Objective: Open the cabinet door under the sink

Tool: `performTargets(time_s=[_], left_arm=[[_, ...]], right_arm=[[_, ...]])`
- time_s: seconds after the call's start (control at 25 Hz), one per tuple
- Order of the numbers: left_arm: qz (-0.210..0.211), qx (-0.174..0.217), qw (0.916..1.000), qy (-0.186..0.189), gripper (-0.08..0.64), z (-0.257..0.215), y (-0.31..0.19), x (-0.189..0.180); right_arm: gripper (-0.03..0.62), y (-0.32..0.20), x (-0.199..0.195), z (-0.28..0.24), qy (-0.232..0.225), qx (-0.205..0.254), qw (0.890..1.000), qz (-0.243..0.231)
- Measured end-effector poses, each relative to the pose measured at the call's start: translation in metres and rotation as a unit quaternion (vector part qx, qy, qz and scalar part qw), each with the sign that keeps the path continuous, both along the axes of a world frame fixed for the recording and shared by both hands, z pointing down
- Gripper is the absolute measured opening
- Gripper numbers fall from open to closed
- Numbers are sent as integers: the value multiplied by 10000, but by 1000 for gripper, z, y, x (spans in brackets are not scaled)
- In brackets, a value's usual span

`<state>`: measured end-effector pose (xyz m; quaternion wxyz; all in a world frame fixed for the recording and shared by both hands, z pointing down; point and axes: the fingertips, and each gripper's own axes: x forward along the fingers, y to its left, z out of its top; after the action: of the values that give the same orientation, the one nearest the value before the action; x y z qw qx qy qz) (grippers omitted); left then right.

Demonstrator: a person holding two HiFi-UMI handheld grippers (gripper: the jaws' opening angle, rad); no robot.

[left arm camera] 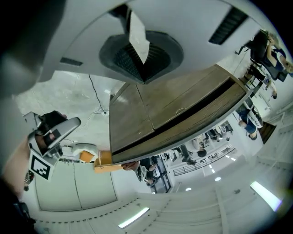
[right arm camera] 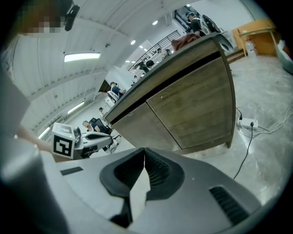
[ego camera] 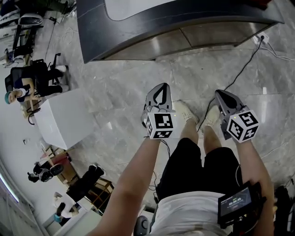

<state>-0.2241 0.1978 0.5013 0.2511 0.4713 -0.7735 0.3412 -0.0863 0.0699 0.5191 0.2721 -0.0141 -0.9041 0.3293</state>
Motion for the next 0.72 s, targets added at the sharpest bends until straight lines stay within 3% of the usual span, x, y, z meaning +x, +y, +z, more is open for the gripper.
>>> performTargets(time_s=[0.24, 0.48, 0.6, 0.72], left_arm=[[-121, -236, 9988, -419, 11, 19, -3, -29], [-358, -182, 9973, -609, 11, 24, -15, -60], [-206, -205, 9972, -685, 11, 23, -19, -69], [265, -372, 9951, -874, 11, 35, -22, -72]], right_arm=[[15, 5, -6, 21, -155, -214, 9995, 168], [15, -1, -3, 35, -130, -272, 9993, 237], [15, 1, 3, 38, -92, -305, 9988, 360], [15, -1, 9, 49, -67, -293, 9988, 385]])
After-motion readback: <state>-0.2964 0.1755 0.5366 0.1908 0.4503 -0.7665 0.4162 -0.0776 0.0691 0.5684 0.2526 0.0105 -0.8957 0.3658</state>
